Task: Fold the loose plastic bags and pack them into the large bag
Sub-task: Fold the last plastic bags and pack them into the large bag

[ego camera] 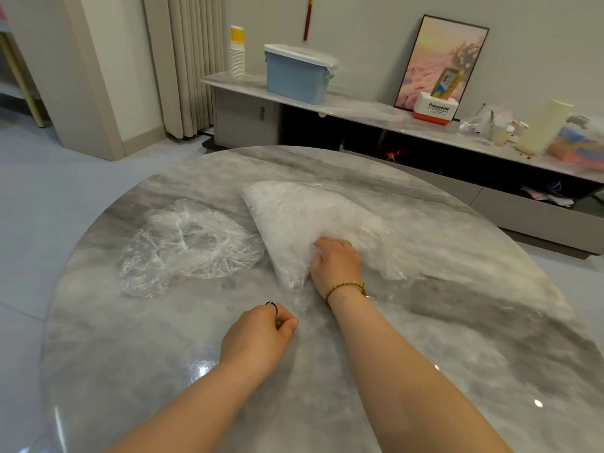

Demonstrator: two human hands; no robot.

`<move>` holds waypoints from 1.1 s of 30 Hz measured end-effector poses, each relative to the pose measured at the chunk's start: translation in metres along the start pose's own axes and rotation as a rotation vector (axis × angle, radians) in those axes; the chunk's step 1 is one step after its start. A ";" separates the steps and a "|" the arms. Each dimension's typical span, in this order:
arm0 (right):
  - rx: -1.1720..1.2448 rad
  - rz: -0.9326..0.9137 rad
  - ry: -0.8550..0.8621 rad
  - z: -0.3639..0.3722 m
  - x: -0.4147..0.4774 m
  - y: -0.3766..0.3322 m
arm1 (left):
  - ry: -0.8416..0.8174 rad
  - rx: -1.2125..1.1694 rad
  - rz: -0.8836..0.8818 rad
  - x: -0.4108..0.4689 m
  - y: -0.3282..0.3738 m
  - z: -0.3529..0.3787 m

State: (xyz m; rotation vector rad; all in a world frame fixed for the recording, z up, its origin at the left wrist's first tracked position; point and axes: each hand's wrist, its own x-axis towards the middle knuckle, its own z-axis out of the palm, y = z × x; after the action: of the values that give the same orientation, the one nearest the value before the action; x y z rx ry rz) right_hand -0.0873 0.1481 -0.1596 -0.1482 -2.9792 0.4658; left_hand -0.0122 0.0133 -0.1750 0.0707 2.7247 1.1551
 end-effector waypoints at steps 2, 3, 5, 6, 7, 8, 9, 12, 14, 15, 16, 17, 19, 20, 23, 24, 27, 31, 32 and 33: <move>0.100 -0.019 0.078 -0.004 -0.010 0.002 | 0.002 0.030 0.022 -0.001 0.002 -0.001; 0.158 -0.020 0.103 -0.006 -0.015 0.003 | 0.004 0.043 0.035 -0.002 0.003 -0.001; 0.286 -0.004 0.127 -0.011 -0.022 0.005 | 0.007 0.043 0.074 -0.004 0.004 0.000; 0.327 0.012 0.133 -0.016 -0.026 0.007 | 0.005 0.036 0.104 -0.005 0.006 0.001; 0.354 0.031 0.137 -0.020 -0.029 0.010 | -0.006 0.031 0.135 -0.005 0.008 0.001; 0.376 0.053 0.133 -0.024 -0.031 0.013 | -0.026 0.027 0.163 -0.006 0.010 0.002; 0.391 0.073 0.121 -0.027 -0.033 0.017 | -0.056 0.026 0.189 -0.007 0.012 0.004; 0.358 0.086 0.051 -0.036 -0.041 0.031 | -0.159 0.045 0.270 -0.011 0.019 0.012; 0.288 0.071 0.002 -0.038 -0.046 0.039 | -0.215 0.064 0.307 -0.013 0.021 0.015; 0.237 0.063 -0.021 -0.038 -0.048 0.043 | -0.242 0.072 0.317 -0.014 0.020 0.015; 0.174 0.060 -0.041 -0.039 -0.049 0.046 | -0.262 0.079 0.327 -0.016 0.020 0.015; 0.110 0.063 -0.053 -0.039 -0.050 0.048 | -0.275 0.080 0.334 -0.016 0.019 0.015; 0.044 0.104 -0.045 -0.039 -0.051 0.051 | -0.277 0.073 0.343 -0.018 0.017 0.012; 0.053 0.136 -0.036 -0.040 -0.052 0.050 | -0.268 0.067 0.341 -0.018 0.016 0.010; 0.160 0.175 -0.041 -0.040 -0.055 0.046 | -0.222 0.045 0.300 -0.015 0.010 0.005; 0.203 0.174 -0.034 -0.040 -0.058 0.044 | -0.206 0.035 0.280 -0.014 0.009 0.004; 0.357 0.210 0.109 -0.041 -0.071 0.037 | -0.199 -0.031 0.230 -0.009 0.010 0.003; 0.339 0.253 0.257 -0.038 -0.089 0.034 | -0.209 -0.137 0.188 -0.010 0.014 0.000; 0.350 0.251 0.272 -0.037 -0.092 0.035 | -0.206 -0.147 0.178 -0.011 0.014 -0.002; 0.364 0.247 0.292 -0.037 -0.096 0.035 | -0.203 -0.142 0.172 -0.013 0.012 -0.005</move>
State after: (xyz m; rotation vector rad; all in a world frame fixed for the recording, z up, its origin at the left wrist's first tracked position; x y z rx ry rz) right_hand 0.0149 0.1815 -0.1455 -0.5022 -2.5512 0.9170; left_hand -0.0004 0.0169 -0.1607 0.3880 2.4914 1.3050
